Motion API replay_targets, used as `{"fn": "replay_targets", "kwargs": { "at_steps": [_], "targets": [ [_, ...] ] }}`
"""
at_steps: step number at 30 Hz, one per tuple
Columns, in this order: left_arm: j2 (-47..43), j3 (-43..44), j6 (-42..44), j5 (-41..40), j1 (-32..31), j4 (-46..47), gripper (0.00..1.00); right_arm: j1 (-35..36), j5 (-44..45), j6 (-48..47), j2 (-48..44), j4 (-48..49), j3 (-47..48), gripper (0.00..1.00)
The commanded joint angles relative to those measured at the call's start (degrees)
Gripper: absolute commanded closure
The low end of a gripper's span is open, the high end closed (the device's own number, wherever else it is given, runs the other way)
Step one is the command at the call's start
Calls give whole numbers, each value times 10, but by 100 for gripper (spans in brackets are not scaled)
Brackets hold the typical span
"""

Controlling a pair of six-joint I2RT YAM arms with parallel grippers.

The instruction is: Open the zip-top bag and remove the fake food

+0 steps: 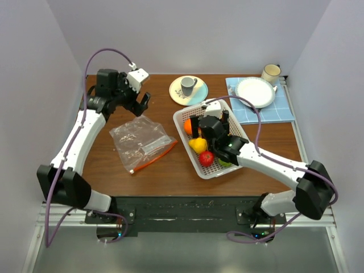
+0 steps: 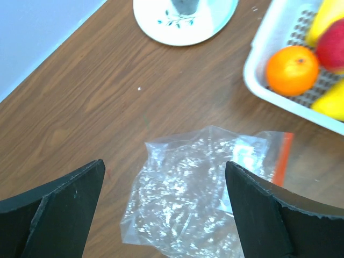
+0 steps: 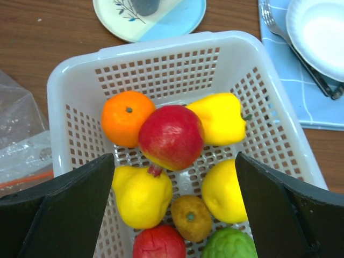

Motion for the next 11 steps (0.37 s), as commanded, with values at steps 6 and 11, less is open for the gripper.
{"fn": "replay_targets", "kwargs": {
  "at_steps": [6,11],
  "targets": [
    [-50,-88,-66,94,16,42,0,2,46,-16,-108,-84,18,1],
    [-55,-123,-92,108,16,75,0,3,61,-8,-145,-128,27,1]
  ]
}}
